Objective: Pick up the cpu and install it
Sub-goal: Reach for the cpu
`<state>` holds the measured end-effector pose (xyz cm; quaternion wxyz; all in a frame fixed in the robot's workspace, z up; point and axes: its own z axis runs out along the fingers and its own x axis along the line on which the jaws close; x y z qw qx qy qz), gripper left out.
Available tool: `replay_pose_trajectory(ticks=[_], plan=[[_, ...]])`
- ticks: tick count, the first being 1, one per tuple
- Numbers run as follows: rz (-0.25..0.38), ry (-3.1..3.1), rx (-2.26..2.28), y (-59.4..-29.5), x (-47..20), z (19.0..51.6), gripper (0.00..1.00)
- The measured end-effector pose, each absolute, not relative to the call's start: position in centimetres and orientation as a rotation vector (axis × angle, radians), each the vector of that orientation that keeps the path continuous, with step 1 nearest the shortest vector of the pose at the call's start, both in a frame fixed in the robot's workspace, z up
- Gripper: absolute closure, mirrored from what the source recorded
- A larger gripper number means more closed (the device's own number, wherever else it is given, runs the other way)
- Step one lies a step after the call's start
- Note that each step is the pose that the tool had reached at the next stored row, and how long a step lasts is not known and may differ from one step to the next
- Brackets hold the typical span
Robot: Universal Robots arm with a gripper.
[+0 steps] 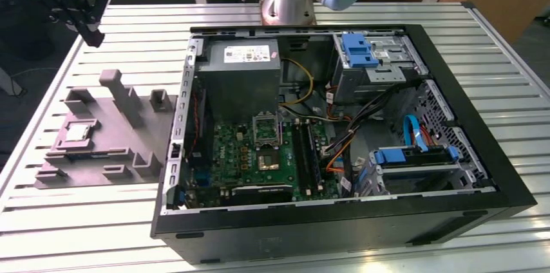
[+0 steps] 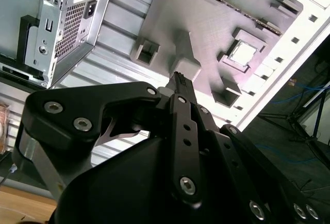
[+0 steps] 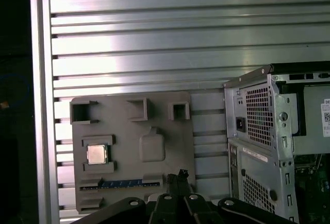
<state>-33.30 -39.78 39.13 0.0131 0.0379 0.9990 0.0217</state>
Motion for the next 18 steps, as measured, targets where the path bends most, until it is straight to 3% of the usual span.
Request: replay_pose_trajectory(ticks=[18], plan=[[0.068,3.112,0.118,-39.78,-33.93,39.13,0.89]])
